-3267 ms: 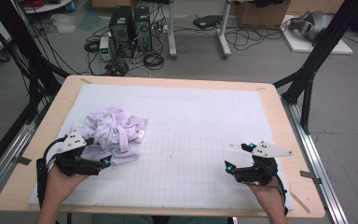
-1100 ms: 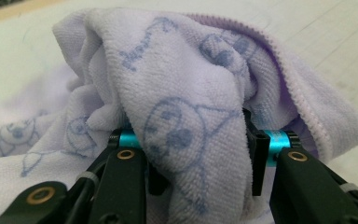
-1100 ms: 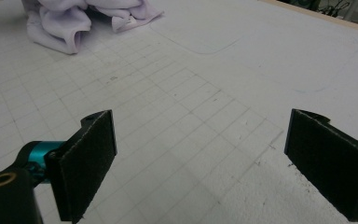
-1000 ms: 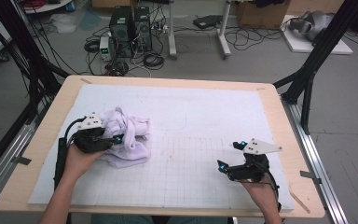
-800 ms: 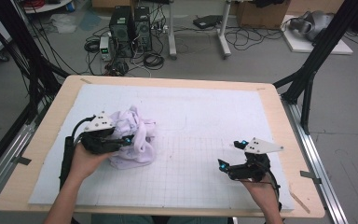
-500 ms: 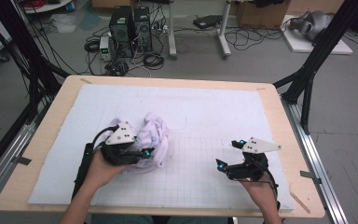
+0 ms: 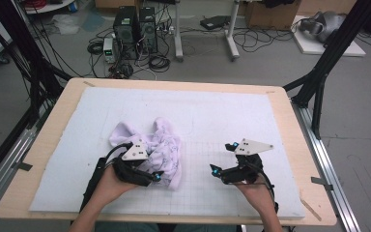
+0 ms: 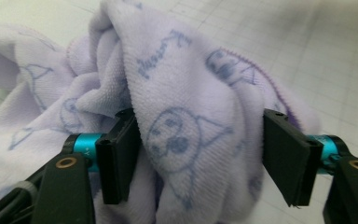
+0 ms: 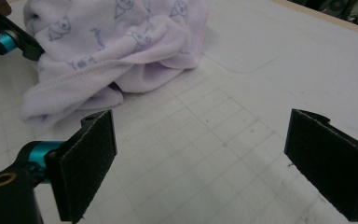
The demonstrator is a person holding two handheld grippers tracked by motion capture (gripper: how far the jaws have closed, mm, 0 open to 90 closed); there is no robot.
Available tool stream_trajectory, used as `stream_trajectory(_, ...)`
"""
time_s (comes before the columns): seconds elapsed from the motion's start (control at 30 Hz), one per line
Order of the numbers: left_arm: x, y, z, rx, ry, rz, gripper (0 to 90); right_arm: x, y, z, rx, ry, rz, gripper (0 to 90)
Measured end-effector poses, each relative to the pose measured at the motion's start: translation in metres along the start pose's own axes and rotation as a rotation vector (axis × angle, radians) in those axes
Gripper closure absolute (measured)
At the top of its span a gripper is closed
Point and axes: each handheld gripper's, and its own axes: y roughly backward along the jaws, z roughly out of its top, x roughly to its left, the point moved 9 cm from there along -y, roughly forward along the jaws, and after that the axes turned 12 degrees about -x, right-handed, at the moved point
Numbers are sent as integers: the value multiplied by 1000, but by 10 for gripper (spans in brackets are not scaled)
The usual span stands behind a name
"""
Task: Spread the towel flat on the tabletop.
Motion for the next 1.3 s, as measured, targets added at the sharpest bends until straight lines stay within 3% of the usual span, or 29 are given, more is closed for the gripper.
stream_trajectory(0.07, 0, 5, 3, -11, -2, 4, 311, 5, -7, 6, -1, 13, 19, 82)
stream_trajectory(0.2, 10, 34, 13, -64, 7, 41, 288, 17, -20, 16, 0, 30, 57, 83)
stream_trajectory(0.37, 27, 46, 10, -77, 28, 85, 289, 36, -43, 23, 17, 60, 122, 102)
stream_trajectory(0.43, 36, 44, 3, -58, 34, 107, 292, 40, -48, 23, 21, 65, 142, 135)
stream_trajectory(0.47, 40, 43, 0, -47, 35, 114, 312, 47, -59, 23, 31, 74, 178, 158)
stream_trajectory(0.53, 46, 37, -9, -24, 37, 120, 372, 51, -71, 20, 44, 67, 200, 170)
stream_trajectory(0.57, 51, 33, -15, 2, 35, 136, 372, 51, -71, 20, 44, 67, 200, 170)
stream_trajectory(0.63, 61, 20, -34, 69, 62, 135, 417, 58, -88, 16, 63, 61, 247, 216)
stream_trajectory(0.73, 62, 12, -45, 100, 60, 127, 497, 63, -106, 7, 110, 76, 275, 290)
stream_trajectory(0.87, 61, 10, -50, 101, 66, 122, 610, 66, -119, -5, 163, 77, 306, 406)
stream_trajectory(0.9, 60, 10, -52, 96, 81, 112, 671, 71, -125, -13, 194, 56, 339, 513)
stream_trajectory(1.07, 56, 15, -50, 86, 68, 101, 783, 71, -120, -11, 173, 79, 359, 745)
stream_trajectory(1.13, 55, 17, -49, 81, 69, 98, 791, 70, -116, -10, 166, 87, 358, 763)
stream_trajectory(1.3, 43, 29, -36, 11, 78, 84, 792, 63, -87, 3, 125, 131, 323, 789)
